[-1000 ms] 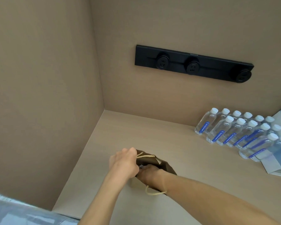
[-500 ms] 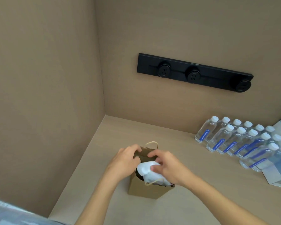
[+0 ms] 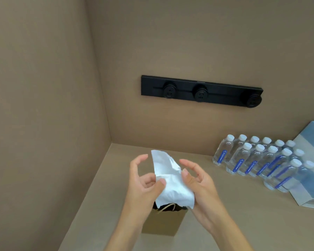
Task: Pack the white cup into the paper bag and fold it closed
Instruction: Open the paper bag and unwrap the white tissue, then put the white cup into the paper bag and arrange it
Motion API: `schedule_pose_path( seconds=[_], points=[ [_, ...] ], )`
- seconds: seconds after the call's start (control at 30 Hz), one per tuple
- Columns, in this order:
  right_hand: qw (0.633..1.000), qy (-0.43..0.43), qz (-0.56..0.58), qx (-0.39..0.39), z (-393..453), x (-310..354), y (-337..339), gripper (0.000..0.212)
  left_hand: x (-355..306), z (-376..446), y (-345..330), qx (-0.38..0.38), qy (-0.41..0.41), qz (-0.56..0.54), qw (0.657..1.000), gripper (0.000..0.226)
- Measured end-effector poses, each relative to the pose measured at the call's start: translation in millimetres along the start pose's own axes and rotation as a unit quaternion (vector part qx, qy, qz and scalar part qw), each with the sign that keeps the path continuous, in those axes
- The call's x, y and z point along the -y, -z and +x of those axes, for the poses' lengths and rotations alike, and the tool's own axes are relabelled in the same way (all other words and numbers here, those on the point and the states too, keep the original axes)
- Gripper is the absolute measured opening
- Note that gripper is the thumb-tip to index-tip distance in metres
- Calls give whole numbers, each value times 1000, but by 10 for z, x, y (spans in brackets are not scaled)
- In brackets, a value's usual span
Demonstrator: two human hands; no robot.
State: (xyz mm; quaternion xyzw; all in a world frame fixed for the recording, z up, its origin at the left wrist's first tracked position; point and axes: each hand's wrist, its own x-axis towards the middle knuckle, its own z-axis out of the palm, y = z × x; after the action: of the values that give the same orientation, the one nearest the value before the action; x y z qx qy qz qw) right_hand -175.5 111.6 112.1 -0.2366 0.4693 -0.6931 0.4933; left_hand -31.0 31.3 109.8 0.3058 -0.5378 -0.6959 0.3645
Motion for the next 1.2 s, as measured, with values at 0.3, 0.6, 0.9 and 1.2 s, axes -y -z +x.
schedule_pose_path(
  seconds=[0.3,0.6,0.9,1.2],
  points=[
    [972,144,-186,-16,-196,15,-48,42,-108,-50,-27,-30,-67,103,992,35],
    [899,259,-340,-95,-155,113,-68,22,-142,-1,-52,-56,-118,189,973,28],
    [874,266,-404,-56,-58,420,-122,9,-233,96,-91,-2,-139,174,975,9],
    [912,118,-355,-169,186,-92,31,24,367,366,217,-82,18,277,957,18]
  ],
)
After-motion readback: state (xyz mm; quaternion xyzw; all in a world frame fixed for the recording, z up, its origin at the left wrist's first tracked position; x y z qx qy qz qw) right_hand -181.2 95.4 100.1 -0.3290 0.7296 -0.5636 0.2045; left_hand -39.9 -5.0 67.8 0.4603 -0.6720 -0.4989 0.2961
